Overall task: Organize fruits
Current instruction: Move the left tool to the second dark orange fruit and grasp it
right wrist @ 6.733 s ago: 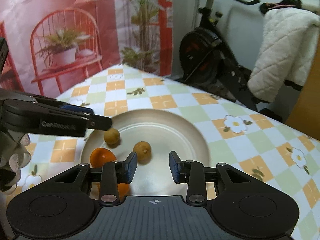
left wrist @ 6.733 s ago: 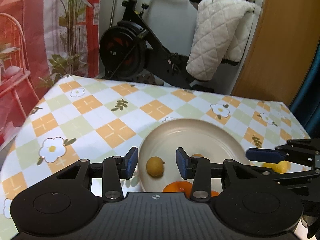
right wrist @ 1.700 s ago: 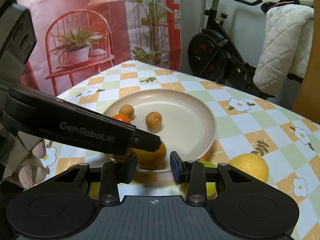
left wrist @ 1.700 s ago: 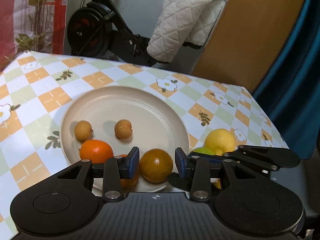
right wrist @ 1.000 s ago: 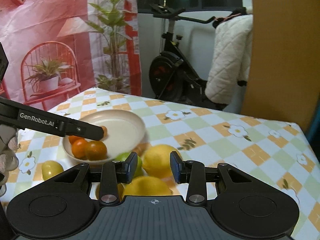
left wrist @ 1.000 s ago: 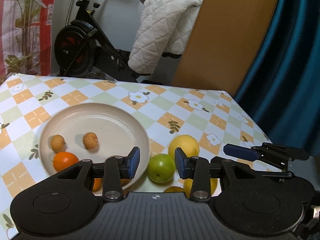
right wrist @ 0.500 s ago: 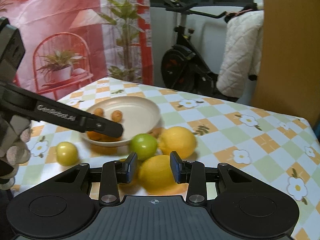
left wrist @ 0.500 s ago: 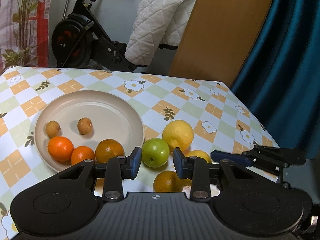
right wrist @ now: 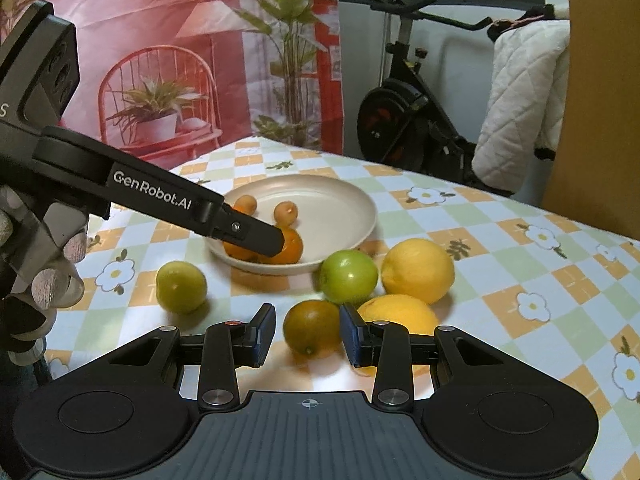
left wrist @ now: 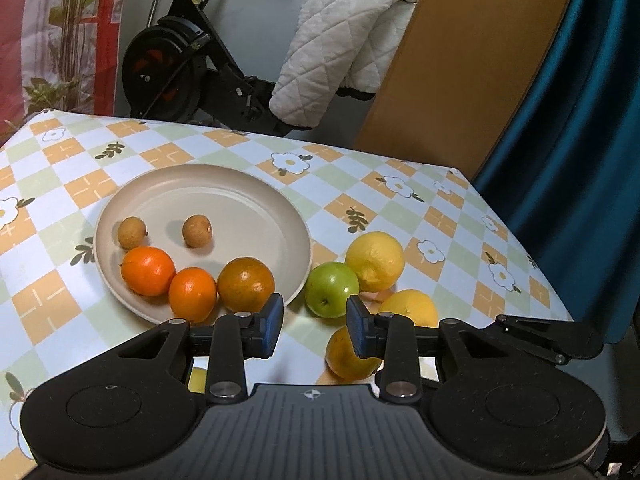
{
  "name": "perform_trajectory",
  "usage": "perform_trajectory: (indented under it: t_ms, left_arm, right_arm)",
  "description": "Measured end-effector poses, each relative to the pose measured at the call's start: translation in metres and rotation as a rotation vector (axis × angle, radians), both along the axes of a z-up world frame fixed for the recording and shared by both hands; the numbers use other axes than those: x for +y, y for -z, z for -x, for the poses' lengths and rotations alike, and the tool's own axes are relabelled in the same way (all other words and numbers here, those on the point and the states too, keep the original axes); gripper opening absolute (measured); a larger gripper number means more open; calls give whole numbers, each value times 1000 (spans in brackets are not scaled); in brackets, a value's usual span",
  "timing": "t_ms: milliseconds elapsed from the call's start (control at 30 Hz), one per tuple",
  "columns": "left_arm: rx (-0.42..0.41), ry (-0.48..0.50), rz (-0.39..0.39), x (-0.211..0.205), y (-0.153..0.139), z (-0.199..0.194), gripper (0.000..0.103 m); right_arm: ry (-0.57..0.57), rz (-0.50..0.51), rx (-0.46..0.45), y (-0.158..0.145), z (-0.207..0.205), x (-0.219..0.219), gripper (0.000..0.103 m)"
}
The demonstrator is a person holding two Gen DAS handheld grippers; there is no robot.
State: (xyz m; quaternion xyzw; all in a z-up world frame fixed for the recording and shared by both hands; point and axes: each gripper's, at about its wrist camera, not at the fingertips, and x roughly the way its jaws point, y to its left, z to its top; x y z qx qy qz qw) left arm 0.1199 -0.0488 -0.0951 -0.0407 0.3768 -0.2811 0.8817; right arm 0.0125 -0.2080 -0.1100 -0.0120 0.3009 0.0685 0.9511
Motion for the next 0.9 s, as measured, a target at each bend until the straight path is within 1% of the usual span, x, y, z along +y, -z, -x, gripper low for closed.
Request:
perform_trajectory:
  t_ms: [367, 533, 767, 900]
  left_arm:
    - [14, 14, 0, -2, 7, 0, 37]
    - [29, 26, 7, -4, 12, -2, 37]
    - [66, 63, 7, -12, 25, -8, 37]
    - [92, 80, 31, -15, 31, -10, 37]
  right_arm:
    - [2, -13, 49, 18, -9, 4, 33]
    - [-30, -40, 65, 20, -8, 6, 32]
    - [18, -51, 83, 27, -13, 0, 33]
    - [24, -57, 80, 30, -17, -2, 33]
